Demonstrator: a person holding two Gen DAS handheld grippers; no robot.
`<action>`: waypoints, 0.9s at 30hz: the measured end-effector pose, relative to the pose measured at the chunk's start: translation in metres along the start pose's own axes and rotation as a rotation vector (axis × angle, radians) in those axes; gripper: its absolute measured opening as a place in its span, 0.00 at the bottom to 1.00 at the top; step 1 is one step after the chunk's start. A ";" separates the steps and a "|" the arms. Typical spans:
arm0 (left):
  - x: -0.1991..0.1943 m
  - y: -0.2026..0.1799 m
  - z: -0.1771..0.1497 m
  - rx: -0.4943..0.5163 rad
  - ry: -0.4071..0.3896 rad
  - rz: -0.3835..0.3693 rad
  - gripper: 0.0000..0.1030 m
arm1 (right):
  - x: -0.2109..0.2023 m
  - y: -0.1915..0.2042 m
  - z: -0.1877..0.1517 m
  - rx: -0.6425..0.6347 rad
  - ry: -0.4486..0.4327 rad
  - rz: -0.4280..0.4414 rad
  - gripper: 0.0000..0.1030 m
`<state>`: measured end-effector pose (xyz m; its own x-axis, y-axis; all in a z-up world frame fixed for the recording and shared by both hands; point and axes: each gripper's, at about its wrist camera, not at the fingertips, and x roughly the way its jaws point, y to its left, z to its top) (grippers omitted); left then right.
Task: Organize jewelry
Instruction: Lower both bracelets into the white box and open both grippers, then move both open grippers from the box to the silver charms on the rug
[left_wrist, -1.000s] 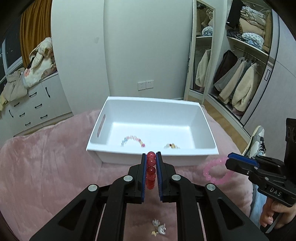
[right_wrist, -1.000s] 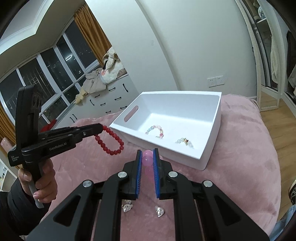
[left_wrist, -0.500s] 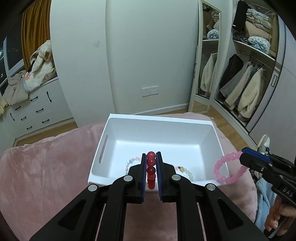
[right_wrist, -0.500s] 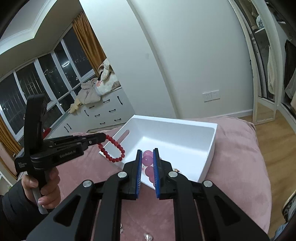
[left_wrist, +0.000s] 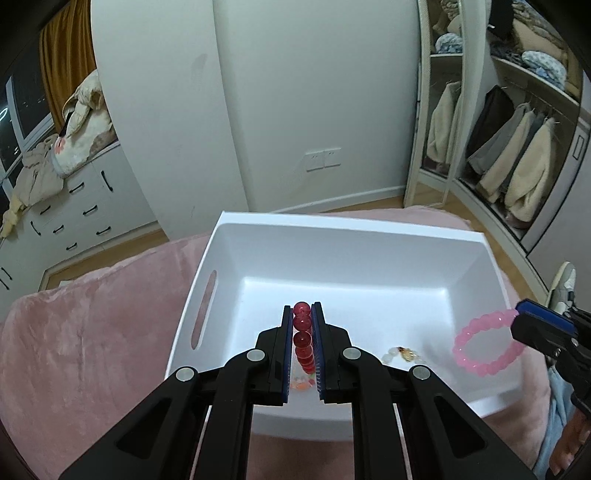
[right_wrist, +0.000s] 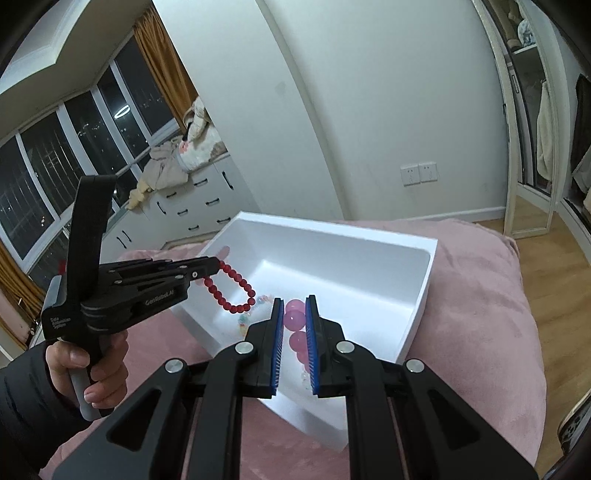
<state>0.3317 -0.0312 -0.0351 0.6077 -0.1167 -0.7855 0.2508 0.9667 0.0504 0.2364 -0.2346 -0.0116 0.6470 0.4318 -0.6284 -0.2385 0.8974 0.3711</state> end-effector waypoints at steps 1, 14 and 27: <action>0.007 0.001 -0.001 -0.008 0.014 0.009 0.15 | 0.003 -0.002 -0.001 0.002 0.007 -0.002 0.12; 0.057 0.016 -0.021 -0.029 0.123 0.083 0.17 | 0.051 -0.001 -0.017 -0.056 0.111 -0.080 0.12; 0.021 0.009 -0.039 -0.021 0.053 0.030 0.69 | 0.032 0.010 -0.022 -0.094 0.020 -0.115 0.92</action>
<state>0.3176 -0.0159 -0.0747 0.5742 -0.0759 -0.8152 0.2166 0.9743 0.0618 0.2391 -0.2099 -0.0434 0.6595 0.3265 -0.6770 -0.2309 0.9452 0.2309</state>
